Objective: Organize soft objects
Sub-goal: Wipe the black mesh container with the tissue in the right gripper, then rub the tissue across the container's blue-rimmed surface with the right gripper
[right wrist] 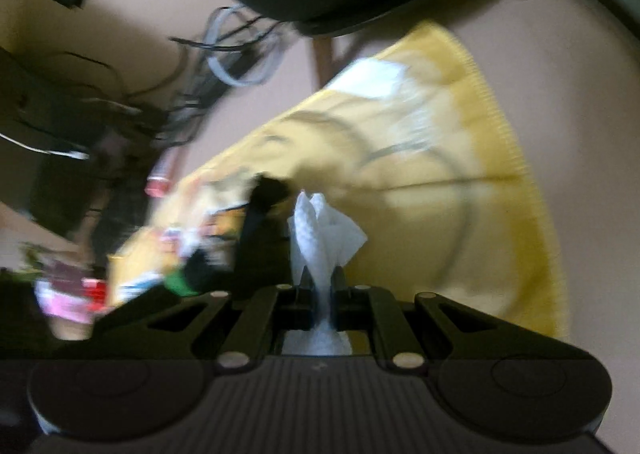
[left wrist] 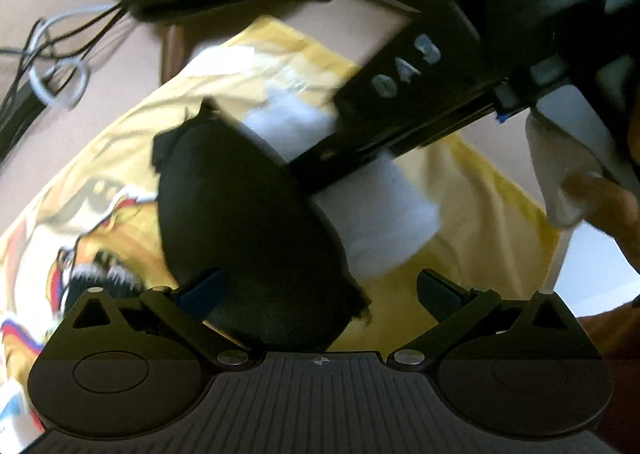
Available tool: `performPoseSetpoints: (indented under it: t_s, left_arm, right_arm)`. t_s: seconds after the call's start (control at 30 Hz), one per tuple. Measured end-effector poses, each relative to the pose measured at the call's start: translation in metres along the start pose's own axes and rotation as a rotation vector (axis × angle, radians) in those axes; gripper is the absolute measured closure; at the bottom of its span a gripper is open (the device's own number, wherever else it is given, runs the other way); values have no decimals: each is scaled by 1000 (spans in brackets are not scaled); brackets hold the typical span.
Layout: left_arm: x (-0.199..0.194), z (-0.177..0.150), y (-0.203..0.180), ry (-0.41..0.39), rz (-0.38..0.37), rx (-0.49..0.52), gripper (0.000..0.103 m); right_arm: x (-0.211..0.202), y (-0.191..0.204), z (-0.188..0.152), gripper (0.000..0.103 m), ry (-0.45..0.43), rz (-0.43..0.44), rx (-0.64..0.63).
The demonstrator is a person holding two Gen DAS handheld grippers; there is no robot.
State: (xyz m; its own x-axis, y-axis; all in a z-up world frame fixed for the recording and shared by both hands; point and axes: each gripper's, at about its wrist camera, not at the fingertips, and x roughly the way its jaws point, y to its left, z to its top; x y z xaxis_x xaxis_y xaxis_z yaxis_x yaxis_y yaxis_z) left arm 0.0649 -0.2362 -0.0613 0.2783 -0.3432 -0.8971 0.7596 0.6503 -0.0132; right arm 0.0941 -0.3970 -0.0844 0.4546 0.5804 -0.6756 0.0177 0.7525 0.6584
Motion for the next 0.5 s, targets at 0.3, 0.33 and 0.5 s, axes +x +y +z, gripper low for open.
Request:
performPoseSetpoints:
  t_s: [0.3, 0.33, 0.5]
  left_arm:
    - [-24, 13, -10, -203, -142, 62, 0]
    - [-22, 9, -9, -178, -121, 65, 0]
    - [-21, -30, 13, -25, -67, -50, 0]
  right_arm:
    - [-46, 36, 22, 91, -67, 82, -68]
    - [-42, 37, 24, 92, -51, 88, -62]
    - [-2, 46, 17, 92, 48, 91, -65]
